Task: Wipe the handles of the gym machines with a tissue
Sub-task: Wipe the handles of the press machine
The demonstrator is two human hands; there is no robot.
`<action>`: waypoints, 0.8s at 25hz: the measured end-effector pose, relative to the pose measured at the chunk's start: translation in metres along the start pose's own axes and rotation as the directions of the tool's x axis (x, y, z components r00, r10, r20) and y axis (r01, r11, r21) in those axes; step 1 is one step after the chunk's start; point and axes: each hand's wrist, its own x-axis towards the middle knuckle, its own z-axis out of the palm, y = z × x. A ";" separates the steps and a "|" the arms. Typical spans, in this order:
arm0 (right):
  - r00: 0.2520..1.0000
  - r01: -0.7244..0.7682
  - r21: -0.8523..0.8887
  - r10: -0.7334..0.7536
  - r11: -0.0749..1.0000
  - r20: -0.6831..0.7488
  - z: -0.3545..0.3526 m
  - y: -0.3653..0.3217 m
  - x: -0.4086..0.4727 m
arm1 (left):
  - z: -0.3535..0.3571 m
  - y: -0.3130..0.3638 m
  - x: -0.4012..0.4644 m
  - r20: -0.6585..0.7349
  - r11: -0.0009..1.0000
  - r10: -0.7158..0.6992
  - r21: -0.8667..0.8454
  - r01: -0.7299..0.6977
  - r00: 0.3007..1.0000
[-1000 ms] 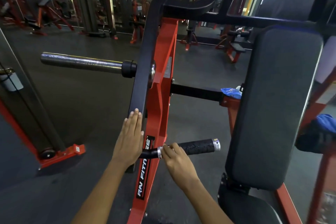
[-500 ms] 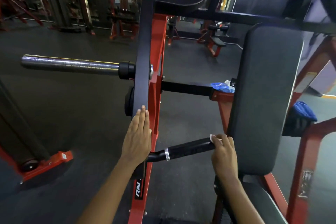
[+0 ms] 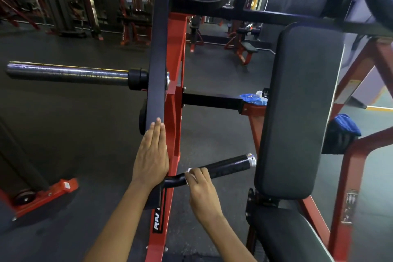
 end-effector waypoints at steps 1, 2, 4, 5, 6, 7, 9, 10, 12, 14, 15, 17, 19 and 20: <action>0.999 0.047 -0.025 -0.047 0.999 0.022 -0.003 0.008 0.005 | -0.001 0.001 0.000 0.005 1.000 0.004 0.004 -0.004 1.000; 0.994 0.085 -0.037 -0.083 0.996 0.066 -0.008 0.014 0.013 | -0.001 0.002 -0.001 0.005 1.000 0.005 0.005 -0.005 1.000; 0.973 0.122 -0.082 -0.103 0.989 0.205 -0.019 0.016 0.037 | -0.002 0.004 -0.002 0.004 1.000 -0.002 0.018 0.002 1.000; 0.950 0.149 -0.119 -0.109 0.982 0.294 -0.023 0.017 0.050 | -0.003 0.003 -0.001 0.008 1.000 -0.005 0.024 0.005 1.000; 0.922 0.187 -0.172 -0.112 0.967 0.372 -0.027 0.020 0.062 | -0.003 0.003 -0.002 0.011 1.000 -0.006 0.026 0.006 1.000; 0.897 0.215 -0.229 -0.099 0.949 0.431 -0.033 0.027 0.072 | -0.003 0.003 -0.002 0.008 1.000 -0.006 0.026 0.006 1.000; 0.870 0.182 -0.339 0.010 0.923 0.493 -0.050 0.054 0.083 | -0.004 0.004 -0.001 -0.003 0.999 -0.004 0.036 0.004 1.000; 0.863 0.139 -0.397 0.086 0.907 0.498 -0.060 0.071 0.087 | -0.004 0.004 -0.001 -0.007 0.999 -0.001 0.043 0.001 1.000; 0.849 0.048 -0.469 0.211 0.882 0.484 -0.078 0.102 0.089 | -0.005 0.005 -0.002 -0.013 0.999 -0.002 0.049 0.003 1.000; 0.828 -0.024 -0.489 0.291 0.872 0.479 -0.088 0.113 0.088 | -0.006 0.006 -0.002 -0.009 0.999 -0.005 0.053 0.005 1.000; 0.827 -0.039 -0.496 0.307 0.867 0.472 -0.090 0.112 0.088 | -0.007 0.007 -0.002 -0.006 0.998 -0.007 0.056 0.007 1.000; 0.824 -0.055 -0.486 0.314 0.873 0.472 -0.085 0.100 0.089 | -0.006 0.007 -0.003 -0.001 0.998 -0.008 0.064 0.008 1.000; 0.816 -0.089 -0.464 0.332 0.881 0.474 -0.071 0.081 0.088 | -0.006 0.006 -0.002 0.002 0.998 -0.015 0.054 0.014 1.000; 0.822 -0.104 -0.435 0.323 0.894 0.469 -0.065 0.068 0.085 | -0.006 0.006 -0.002 0.003 0.999 -0.020 0.042 0.020 1.000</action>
